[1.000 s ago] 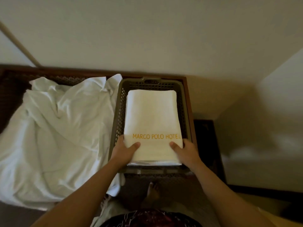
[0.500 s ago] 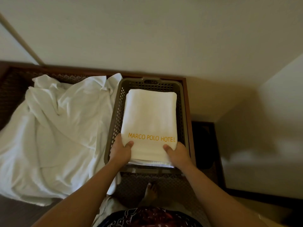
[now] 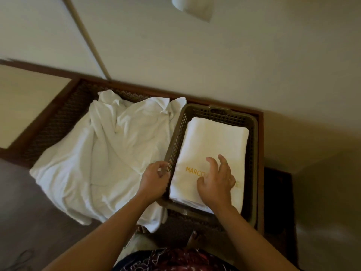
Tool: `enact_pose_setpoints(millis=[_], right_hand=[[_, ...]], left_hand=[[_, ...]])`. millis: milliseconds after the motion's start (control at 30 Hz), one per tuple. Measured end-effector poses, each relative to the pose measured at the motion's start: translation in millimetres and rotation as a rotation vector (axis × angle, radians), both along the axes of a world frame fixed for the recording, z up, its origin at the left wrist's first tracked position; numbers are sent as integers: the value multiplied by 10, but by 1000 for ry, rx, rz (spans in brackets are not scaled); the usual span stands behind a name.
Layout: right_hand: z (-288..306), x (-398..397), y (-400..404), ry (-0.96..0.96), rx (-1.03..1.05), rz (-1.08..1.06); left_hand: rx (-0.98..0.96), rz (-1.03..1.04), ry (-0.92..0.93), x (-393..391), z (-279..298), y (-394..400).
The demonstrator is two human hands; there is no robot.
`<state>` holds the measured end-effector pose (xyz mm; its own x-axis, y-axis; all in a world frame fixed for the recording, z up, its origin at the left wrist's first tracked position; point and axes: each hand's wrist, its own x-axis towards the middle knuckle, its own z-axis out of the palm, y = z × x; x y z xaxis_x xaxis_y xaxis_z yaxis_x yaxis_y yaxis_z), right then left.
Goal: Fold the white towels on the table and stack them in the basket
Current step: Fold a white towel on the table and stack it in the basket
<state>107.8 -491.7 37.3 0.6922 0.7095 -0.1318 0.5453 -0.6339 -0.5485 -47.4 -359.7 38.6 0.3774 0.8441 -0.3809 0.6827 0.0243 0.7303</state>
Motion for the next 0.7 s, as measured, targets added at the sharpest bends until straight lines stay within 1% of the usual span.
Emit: enact_pose_setpoints(millis=[167, 267, 333, 400, 467, 600, 700], right_hand=[[12, -288, 612, 101, 79, 234], [-46, -432, 990, 126, 162, 290], [-79, -502, 1228, 177, 216, 300], [-142, -566, 1604, 219, 253, 280], [-188, -598, 1947, 254, 239, 237], [-370, -584, 2774, 338, 101, 74], [-529, -522, 3196, 379, 0, -96]], left_hand=[[43, 89, -29, -370, 107, 350], [27, 144, -47, -530, 110, 615], [22, 159, -73, -588, 79, 798], [4, 156, -94, -631, -10, 1121], [1, 121, -90, -605, -81, 1435], [34, -38, -40, -524, -270, 2329], [151, -142, -3, -451, -422, 3036]])
